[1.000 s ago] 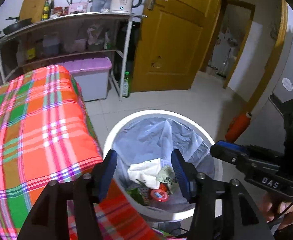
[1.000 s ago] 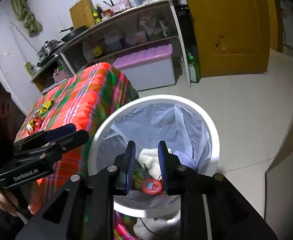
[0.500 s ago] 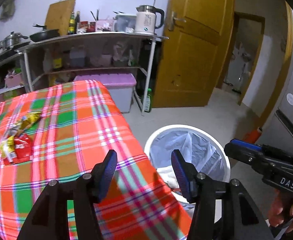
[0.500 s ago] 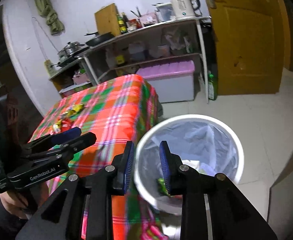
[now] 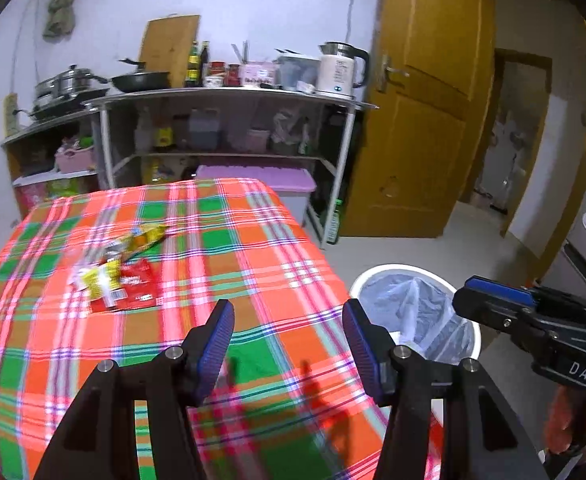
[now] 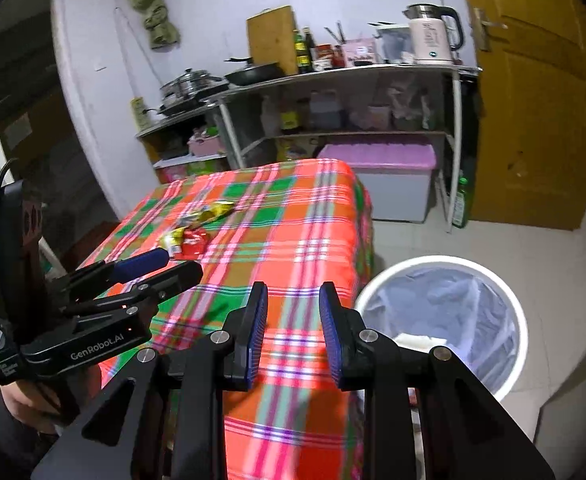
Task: Collect trash
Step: 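Move both open tools back over the table toward the wrappers, then grasp the yellow snack bag with the left tool while the right tool grasps the red wrapper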
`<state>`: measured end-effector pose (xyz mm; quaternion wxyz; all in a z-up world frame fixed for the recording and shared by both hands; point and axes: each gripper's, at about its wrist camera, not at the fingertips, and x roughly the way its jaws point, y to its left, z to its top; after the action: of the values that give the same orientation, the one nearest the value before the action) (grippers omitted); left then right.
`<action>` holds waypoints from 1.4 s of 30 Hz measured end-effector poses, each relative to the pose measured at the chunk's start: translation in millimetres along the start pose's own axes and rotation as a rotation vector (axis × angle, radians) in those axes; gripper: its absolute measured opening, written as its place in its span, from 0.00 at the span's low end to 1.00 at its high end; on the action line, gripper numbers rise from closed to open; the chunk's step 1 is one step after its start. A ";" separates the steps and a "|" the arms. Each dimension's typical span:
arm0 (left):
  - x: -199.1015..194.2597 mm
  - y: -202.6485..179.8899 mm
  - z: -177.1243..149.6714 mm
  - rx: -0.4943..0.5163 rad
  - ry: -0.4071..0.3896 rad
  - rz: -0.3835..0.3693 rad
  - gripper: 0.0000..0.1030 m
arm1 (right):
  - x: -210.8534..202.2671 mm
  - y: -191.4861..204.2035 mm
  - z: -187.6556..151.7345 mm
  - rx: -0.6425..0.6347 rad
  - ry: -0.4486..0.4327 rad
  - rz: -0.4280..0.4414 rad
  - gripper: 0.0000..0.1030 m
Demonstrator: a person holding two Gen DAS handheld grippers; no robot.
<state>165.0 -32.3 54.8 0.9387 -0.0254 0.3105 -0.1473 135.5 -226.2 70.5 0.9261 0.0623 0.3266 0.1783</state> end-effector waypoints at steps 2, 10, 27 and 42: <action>-5.1 12.0 -1.9 -0.014 0.002 0.014 0.54 | 3.3 8.6 0.5 -0.008 0.000 0.020 0.33; -22.1 67.6 -11.1 -0.076 0.002 0.070 0.54 | 33.8 46.4 4.4 -0.053 0.035 0.077 0.39; 3.1 159.2 -13.1 -0.199 0.042 0.163 0.54 | 129.6 84.3 22.9 -0.103 0.167 0.139 0.39; 89.9 196.4 7.1 -0.264 0.137 0.168 0.54 | 190.5 73.3 32.4 -0.069 0.230 0.142 0.39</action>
<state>289.1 128.7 -18.5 0.9128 -0.1122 0.3917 -0.0275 272.4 -87.4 1.8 0.8692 0.0324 0.4192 0.2604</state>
